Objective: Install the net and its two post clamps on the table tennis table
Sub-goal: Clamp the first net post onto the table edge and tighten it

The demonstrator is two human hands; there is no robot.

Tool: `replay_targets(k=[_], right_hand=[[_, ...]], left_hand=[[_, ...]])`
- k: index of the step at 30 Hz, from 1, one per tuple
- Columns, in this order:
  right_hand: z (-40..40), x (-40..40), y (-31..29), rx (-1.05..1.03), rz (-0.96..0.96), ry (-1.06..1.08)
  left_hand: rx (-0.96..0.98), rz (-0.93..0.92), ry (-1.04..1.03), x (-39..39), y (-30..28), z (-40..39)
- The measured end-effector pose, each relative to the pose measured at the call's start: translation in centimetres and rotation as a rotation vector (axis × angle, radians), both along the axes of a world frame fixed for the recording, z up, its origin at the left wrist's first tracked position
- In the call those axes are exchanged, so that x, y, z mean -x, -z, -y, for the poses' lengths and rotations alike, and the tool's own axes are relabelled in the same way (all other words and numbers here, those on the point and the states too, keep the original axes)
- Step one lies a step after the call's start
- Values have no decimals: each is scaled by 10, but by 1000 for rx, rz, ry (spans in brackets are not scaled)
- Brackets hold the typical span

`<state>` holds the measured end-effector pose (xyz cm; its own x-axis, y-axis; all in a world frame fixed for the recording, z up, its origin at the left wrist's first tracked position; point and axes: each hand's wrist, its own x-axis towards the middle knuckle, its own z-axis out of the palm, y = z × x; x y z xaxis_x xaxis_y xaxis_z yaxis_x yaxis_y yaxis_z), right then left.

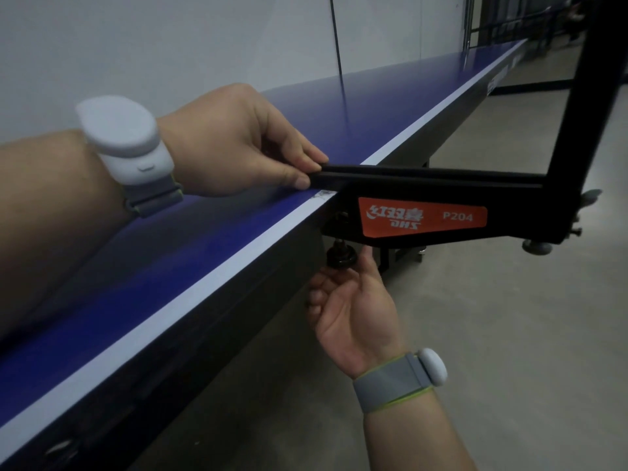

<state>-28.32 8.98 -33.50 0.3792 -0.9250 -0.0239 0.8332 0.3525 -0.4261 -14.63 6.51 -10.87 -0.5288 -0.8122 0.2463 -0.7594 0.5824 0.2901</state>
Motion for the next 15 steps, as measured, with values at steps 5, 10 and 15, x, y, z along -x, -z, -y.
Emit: replay_targets(k=[5,10,15], right_hand=[[-2,6,5,28,103,35],[-1,2,3,0,32,-12],[-5,2,2,17,98,38]], left_hand=[[14,18,-1,0,1,-2],[41,32,7,1,0,-2],[48,28,8,1,2,-1]])
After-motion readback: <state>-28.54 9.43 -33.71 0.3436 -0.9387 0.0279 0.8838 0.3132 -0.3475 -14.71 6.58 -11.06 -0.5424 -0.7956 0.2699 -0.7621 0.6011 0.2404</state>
